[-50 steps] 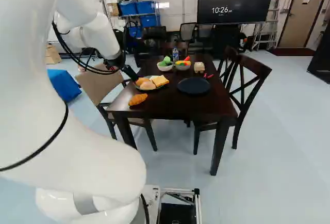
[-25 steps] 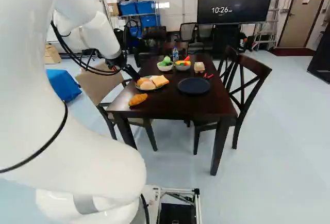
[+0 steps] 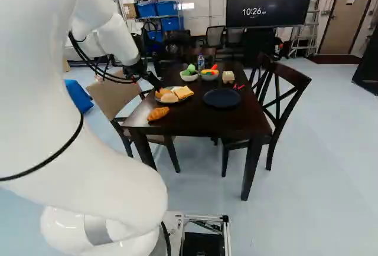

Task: Move the croissant to the empty plate

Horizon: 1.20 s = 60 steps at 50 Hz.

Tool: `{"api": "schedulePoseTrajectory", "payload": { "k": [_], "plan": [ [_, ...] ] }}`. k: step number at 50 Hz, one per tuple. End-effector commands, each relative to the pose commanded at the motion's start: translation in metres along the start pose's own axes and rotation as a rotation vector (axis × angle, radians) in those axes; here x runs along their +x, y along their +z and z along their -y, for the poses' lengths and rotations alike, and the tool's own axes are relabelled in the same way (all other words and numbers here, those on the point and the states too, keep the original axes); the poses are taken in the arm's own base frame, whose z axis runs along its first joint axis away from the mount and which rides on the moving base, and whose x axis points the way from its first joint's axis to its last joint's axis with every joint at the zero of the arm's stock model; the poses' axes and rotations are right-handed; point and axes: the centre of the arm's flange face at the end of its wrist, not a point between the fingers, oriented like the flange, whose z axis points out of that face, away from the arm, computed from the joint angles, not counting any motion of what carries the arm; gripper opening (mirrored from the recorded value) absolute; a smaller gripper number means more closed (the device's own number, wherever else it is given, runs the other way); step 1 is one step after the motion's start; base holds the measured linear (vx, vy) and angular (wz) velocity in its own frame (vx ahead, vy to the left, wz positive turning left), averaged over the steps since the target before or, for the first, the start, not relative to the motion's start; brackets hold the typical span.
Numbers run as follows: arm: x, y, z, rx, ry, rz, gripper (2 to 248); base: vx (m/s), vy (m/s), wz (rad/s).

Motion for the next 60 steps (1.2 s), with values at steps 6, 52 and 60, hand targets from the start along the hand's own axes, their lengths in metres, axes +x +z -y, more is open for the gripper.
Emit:
{"api": "schedulePoseTrajectory", "payload": {
  "k": [6, 52, 60],
  "plan": [
    [-0.001, 0.007, -0.001, -0.024, -0.010, 0.024, 247, 0.000, 0.000, 0.000],
    [-0.016, 0.073, -0.006, -0.159, -0.026, 0.205, 247, 0.000, 0.000, 0.000],
    [-0.019, 0.085, -0.007, -0.173, -0.028, 0.226, 247, 0.000, 0.000, 0.000]
  ]
}}
